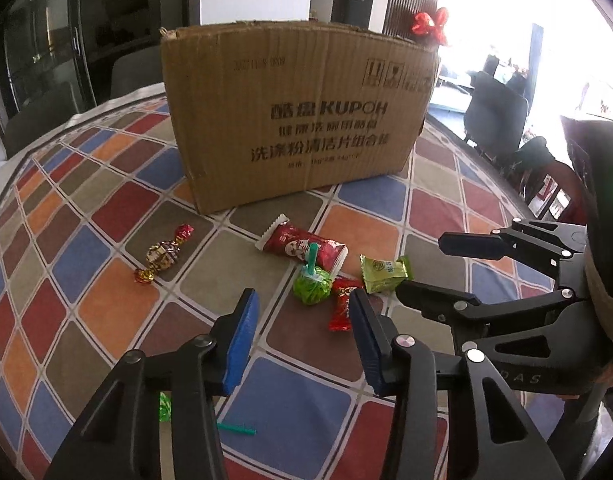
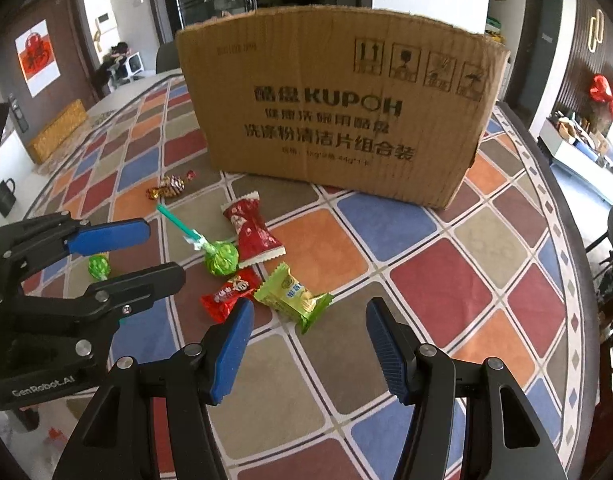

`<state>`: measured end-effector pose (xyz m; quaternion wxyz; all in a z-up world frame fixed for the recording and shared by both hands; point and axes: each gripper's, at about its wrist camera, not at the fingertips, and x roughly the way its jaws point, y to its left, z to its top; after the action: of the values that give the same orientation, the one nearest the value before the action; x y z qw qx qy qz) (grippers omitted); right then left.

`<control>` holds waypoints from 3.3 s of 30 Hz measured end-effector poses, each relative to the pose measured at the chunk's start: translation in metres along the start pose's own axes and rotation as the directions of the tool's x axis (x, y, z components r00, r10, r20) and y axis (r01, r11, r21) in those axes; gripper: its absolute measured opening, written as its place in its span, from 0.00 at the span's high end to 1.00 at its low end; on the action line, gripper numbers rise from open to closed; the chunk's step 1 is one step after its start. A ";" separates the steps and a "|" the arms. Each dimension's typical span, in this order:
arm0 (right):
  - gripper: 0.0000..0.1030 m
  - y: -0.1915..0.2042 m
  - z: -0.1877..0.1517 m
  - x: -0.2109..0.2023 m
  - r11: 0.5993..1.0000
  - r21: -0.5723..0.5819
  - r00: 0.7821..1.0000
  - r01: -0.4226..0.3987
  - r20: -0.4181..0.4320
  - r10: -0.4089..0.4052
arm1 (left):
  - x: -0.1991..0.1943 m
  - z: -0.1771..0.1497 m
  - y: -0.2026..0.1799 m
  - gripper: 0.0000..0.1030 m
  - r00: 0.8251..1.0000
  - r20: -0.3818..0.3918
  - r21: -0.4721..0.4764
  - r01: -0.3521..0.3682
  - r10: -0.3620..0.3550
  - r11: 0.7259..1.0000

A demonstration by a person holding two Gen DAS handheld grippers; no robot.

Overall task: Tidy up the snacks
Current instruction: 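Move both tools back down to the remaining candies, then grasp the green lollipop with the left tool while the right grasps the yellow-green packet, then lift both items and carry them over the cardboard box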

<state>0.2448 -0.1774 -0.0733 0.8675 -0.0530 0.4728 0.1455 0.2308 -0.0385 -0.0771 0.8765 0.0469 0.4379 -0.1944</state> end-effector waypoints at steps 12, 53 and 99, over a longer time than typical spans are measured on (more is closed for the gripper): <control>0.43 0.003 0.004 0.021 0.998 -0.067 0.999 -0.010 -0.037 0.007 | 0.020 0.006 0.002 0.60 0.999 -0.029 -0.002 0.021 -0.021 1.000; 0.78 -0.004 0.006 0.021 0.997 0.038 0.998 -0.062 -0.008 0.062 | 0.019 0.013 0.000 0.74 0.999 -0.001 -0.067 0.044 -0.044 0.997; 0.78 -0.022 0.150 -0.092 0.992 0.125 0.934 -0.003 0.356 -0.041 | -0.073 0.165 0.033 0.74 0.946 0.318 -0.056 -0.053 0.068 0.997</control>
<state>0.3253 -0.1823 0.0845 0.9420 0.0234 0.3145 0.1149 0.3277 -0.0280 0.0786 0.9422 0.0076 0.2931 -0.1623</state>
